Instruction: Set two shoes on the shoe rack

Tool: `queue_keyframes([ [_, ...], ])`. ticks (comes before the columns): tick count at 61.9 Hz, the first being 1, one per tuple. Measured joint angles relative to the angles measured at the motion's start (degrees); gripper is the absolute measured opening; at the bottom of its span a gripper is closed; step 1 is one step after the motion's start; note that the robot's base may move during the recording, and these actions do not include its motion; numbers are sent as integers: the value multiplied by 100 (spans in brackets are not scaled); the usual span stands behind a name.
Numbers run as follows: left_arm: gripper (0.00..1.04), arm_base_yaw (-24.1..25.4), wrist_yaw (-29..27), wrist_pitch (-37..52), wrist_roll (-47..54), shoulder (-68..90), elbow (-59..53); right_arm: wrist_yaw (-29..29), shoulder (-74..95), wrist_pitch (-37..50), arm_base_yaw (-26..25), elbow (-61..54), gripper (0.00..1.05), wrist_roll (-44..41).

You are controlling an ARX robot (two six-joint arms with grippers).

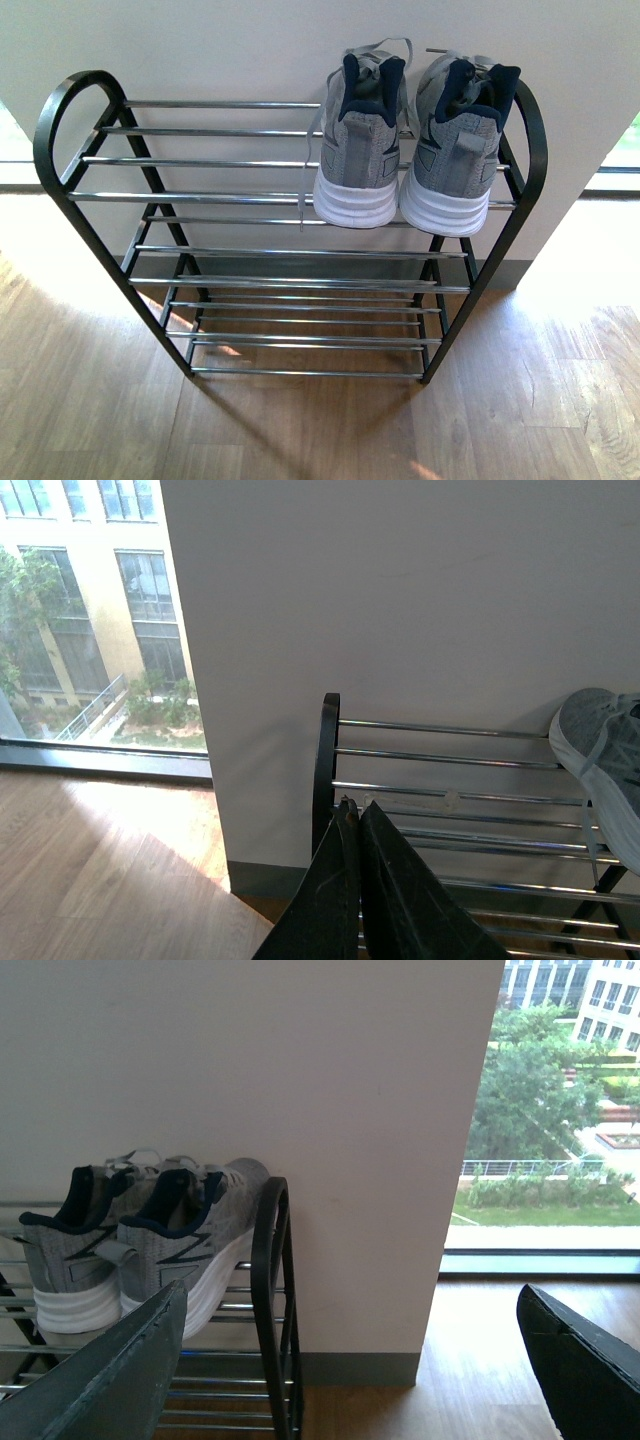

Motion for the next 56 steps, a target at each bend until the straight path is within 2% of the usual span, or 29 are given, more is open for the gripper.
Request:
queue_keyframes([
  [46, 1, 0, -2, -1405, 0, -1436, 0, 0, 0, 0, 0, 0, 96, 0],
  [52, 1, 0, 0, -2284, 0, -2107, 0, 2, 0, 0, 0, 0, 96, 0],
  [56, 1, 0, 0, -2389, 0, -2332, 0, 0, 0, 0, 0, 0, 96, 0],
])
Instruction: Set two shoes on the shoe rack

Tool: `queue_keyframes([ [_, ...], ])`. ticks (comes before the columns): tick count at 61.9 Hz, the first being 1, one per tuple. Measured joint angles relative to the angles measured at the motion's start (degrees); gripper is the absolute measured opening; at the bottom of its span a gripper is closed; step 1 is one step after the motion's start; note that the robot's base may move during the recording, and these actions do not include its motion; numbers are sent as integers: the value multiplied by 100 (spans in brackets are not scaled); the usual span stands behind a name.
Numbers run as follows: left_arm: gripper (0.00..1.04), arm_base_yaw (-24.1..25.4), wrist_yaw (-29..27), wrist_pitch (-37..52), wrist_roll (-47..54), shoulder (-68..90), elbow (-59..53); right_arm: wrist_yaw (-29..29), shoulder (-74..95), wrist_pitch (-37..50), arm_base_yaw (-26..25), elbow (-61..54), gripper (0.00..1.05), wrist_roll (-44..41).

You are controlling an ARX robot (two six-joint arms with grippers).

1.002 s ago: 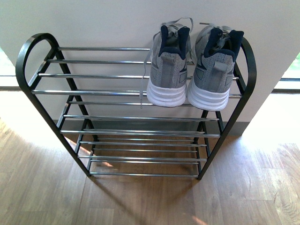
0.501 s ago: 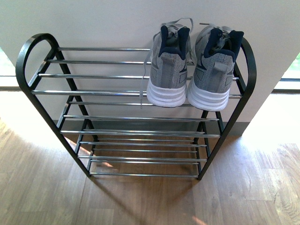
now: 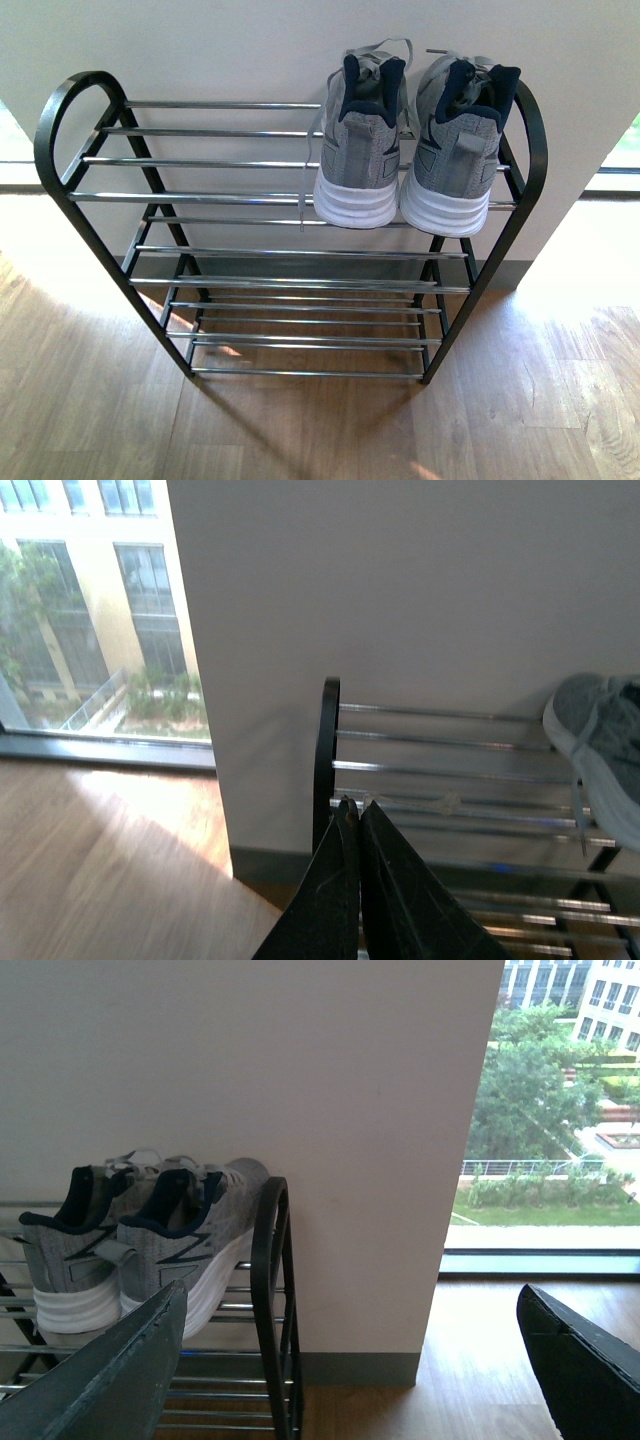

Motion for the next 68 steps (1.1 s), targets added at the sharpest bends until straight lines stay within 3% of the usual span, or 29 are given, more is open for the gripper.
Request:
queue_keyframes([
  [8, 4, 4, -7, -42, -2, -17, 0, -2, 0, 0, 0, 0, 96, 0],
  [41, 96, 4, -11, -44, 0, -26, 0, -4, -4, -11, -9, 0, 96, 0],
  [68, 95, 9, 17, -42, 15, -28, 0, 37, -4, -11, -9, 0, 96, 0],
])
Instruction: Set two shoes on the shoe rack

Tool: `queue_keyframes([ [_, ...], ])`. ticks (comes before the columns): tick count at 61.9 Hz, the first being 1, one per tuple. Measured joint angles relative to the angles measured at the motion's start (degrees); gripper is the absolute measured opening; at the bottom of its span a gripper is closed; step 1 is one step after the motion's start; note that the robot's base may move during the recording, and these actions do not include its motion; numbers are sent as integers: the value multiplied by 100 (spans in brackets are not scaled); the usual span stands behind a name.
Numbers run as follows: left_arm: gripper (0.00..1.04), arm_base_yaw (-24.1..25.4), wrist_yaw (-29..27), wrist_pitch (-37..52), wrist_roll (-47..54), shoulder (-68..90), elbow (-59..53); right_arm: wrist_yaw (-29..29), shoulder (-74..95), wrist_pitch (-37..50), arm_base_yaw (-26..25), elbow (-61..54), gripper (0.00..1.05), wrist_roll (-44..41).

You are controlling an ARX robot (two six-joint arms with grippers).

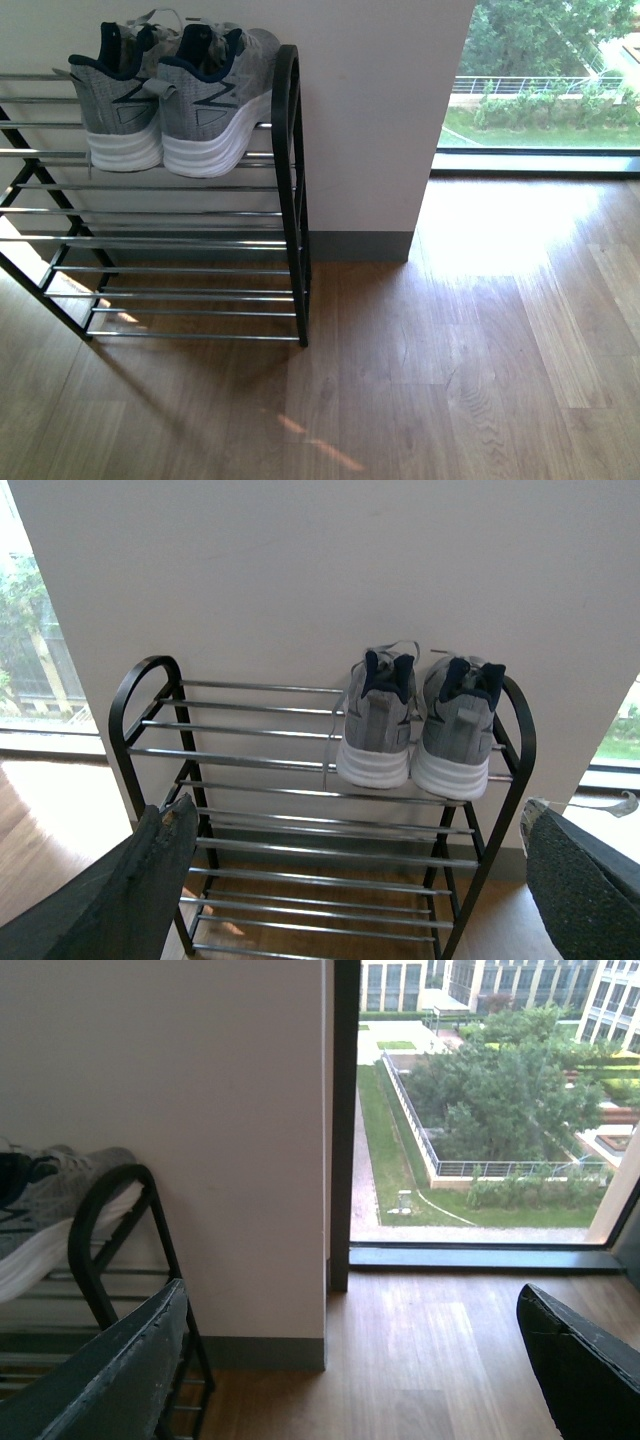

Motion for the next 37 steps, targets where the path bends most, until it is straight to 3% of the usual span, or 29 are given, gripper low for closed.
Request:
queue_keyframes([
  [37, 95, 0, -15, 0, 2, 0, 0, -28, 2, 0, 0, 0, 96, 0],
])
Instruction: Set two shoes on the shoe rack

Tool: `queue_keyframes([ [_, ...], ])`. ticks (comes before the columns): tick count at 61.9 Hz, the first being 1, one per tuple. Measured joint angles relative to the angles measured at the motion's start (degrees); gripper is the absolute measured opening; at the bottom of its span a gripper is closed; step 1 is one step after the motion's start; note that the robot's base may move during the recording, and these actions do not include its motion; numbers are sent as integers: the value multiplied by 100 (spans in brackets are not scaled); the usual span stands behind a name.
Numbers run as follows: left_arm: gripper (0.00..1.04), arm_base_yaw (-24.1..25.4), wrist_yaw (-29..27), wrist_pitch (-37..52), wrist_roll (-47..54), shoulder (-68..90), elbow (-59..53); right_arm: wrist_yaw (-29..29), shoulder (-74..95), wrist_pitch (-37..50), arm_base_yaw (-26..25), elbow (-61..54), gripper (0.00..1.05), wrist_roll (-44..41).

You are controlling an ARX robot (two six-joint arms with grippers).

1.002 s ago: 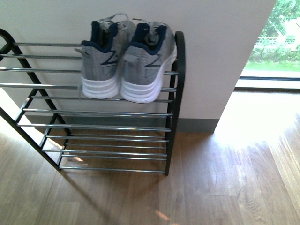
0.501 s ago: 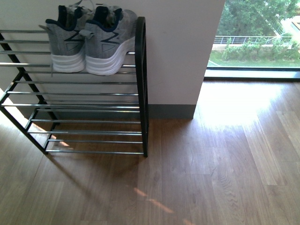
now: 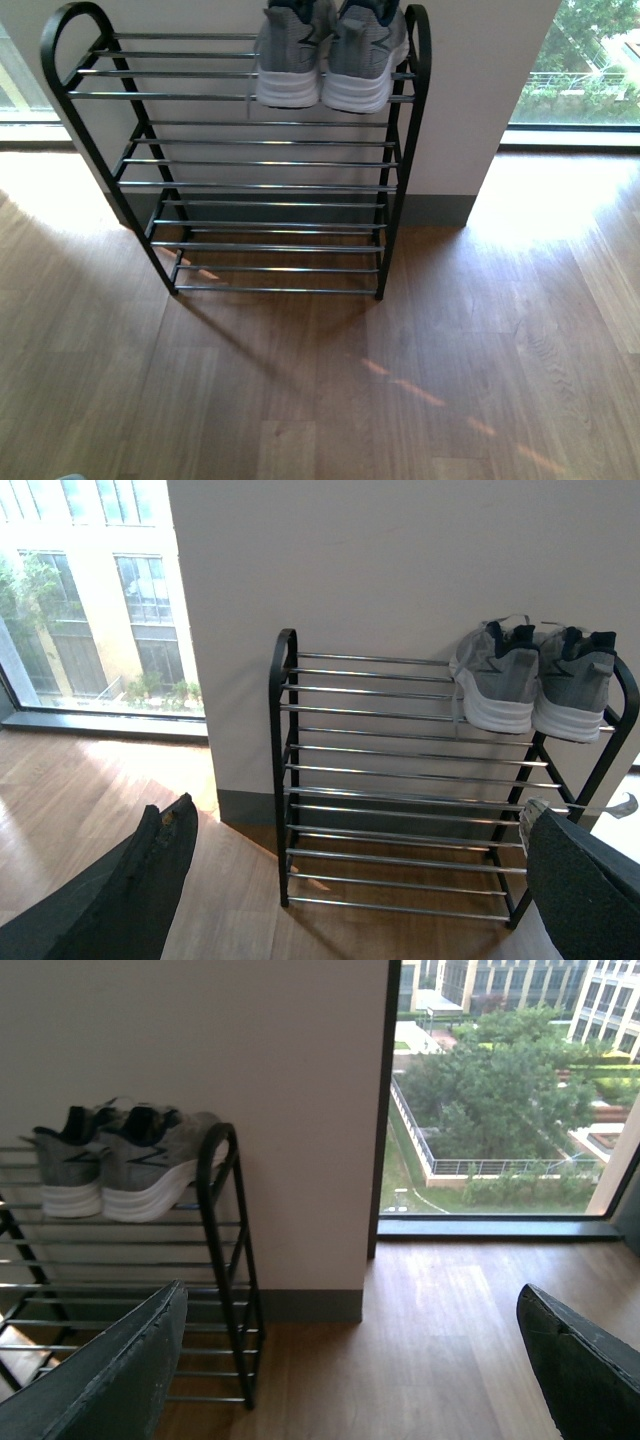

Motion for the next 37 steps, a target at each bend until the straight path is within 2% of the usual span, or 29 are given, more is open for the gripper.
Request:
queue_keyframes([
  [37, 95, 0, 0, 0, 0, 0, 0, -9, -7, -2, 0, 0, 96, 0],
])
